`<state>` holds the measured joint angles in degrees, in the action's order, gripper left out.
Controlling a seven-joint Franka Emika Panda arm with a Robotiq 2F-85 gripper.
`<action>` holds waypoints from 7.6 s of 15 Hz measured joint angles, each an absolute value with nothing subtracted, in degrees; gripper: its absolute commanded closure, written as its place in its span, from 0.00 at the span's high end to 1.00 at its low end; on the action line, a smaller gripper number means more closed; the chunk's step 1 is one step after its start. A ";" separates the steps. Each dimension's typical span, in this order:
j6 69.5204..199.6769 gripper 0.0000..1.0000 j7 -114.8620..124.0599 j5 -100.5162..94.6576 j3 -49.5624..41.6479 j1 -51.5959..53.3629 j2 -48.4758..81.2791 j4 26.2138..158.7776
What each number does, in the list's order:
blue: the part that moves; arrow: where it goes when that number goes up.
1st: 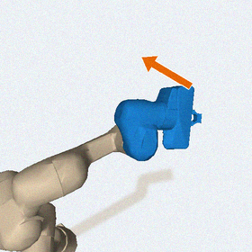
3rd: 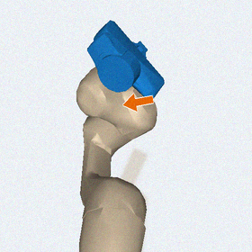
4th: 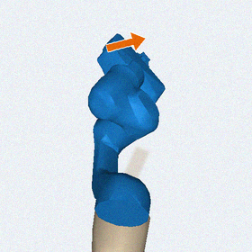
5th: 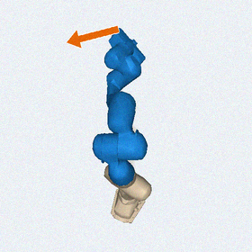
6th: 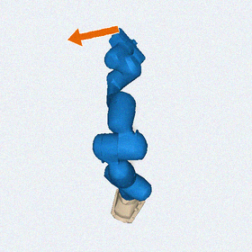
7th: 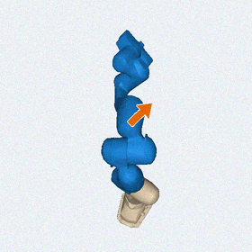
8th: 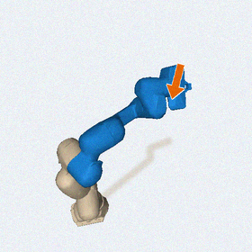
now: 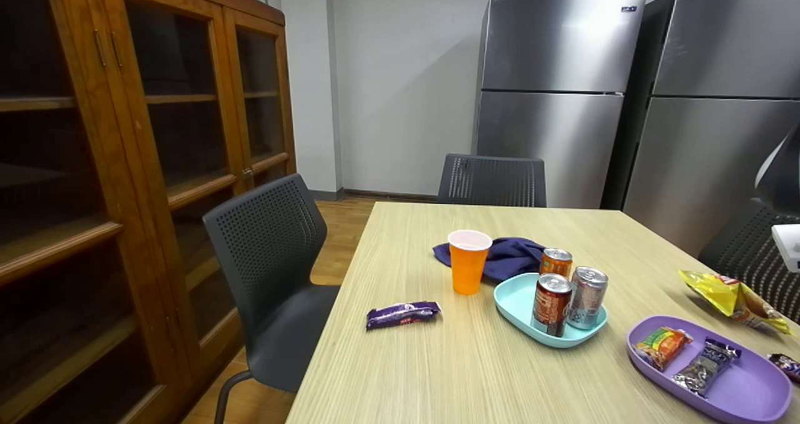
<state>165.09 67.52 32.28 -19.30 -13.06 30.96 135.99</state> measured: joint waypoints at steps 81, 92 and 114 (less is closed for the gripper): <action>169.50 1.00 35.43 9.34 -30.52 12.94 17.01 152.75; 168.95 1.00 35.26 6.47 -32.52 16.12 12.52 154.88; 169.69 1.00 25.32 -6.84 -30.86 20.38 6.52 154.08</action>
